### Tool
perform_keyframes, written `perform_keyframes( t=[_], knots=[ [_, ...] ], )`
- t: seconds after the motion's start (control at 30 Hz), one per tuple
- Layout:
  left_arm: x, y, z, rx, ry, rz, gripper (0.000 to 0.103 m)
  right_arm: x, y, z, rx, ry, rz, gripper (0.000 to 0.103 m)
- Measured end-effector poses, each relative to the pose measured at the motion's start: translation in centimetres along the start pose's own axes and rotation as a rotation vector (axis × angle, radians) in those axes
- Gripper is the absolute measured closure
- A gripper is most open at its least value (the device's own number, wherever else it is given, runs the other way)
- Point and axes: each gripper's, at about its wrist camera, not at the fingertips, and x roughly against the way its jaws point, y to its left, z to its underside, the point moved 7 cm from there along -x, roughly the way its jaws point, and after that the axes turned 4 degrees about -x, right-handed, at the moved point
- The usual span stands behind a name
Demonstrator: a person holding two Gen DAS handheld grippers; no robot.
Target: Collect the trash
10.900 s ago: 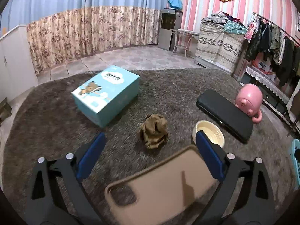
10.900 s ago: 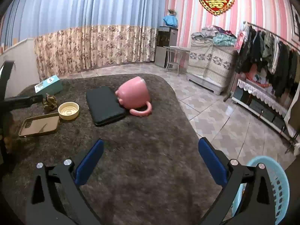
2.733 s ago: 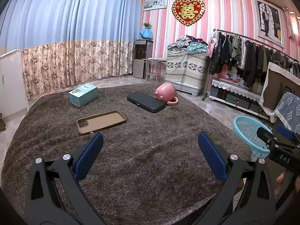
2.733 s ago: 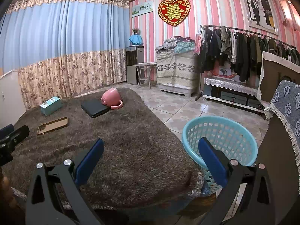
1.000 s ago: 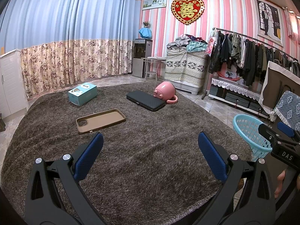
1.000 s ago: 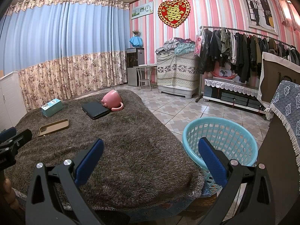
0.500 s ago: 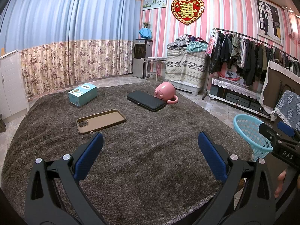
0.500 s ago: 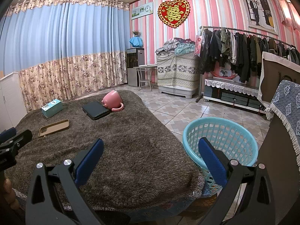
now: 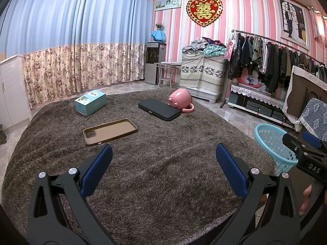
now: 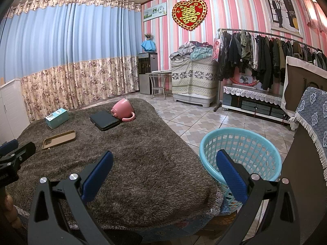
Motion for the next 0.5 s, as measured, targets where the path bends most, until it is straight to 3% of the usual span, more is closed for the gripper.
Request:
perform_keyframes(
  t=[0.5],
  knots=[
    [0.06,-0.13,-0.08,-0.001,0.002,0.001,0.005,0.00,0.06,0.08,-0.002,-0.002,-0.001,0.004]
  ],
)
